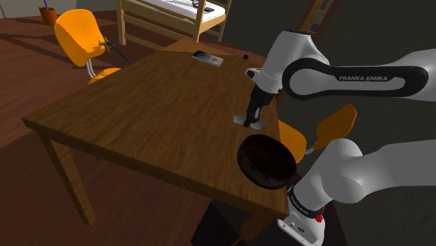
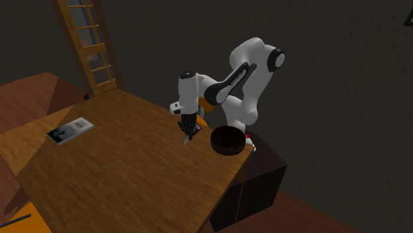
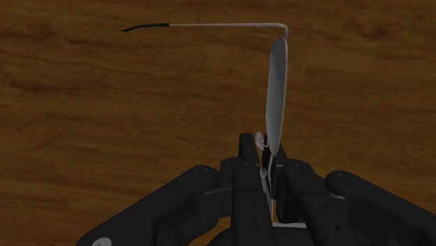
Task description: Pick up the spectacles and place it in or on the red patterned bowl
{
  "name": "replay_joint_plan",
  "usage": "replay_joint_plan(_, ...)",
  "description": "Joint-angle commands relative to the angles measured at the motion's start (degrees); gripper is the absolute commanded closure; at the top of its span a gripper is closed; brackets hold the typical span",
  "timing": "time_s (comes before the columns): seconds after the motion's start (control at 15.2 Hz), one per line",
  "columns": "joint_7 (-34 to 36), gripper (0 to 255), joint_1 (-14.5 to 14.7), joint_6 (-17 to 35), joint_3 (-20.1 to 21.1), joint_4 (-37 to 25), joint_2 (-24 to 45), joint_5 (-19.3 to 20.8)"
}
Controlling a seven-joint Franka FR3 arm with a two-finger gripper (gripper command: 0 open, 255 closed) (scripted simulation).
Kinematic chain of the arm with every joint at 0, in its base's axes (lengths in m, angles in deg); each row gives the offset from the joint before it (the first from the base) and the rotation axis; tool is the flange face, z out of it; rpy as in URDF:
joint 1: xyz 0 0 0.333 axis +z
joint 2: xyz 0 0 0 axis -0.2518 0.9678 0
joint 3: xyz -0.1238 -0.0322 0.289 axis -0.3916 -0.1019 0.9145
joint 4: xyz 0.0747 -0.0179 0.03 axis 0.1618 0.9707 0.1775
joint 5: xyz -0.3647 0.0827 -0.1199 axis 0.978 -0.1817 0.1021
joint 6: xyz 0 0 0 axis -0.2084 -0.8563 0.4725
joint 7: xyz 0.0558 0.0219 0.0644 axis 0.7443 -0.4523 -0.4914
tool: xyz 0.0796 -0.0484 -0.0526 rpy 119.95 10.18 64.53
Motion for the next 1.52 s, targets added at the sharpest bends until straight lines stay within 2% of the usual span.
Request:
replay_joint_plan(0.0,-0.04,255,-0.02,-1.71,-0.04,-1.18,-0.51,0.02)
replay_joint_plan(1.45,-0.10,255,-0.06,-18.90,-0.10,-17.90,-0.97,0.06)
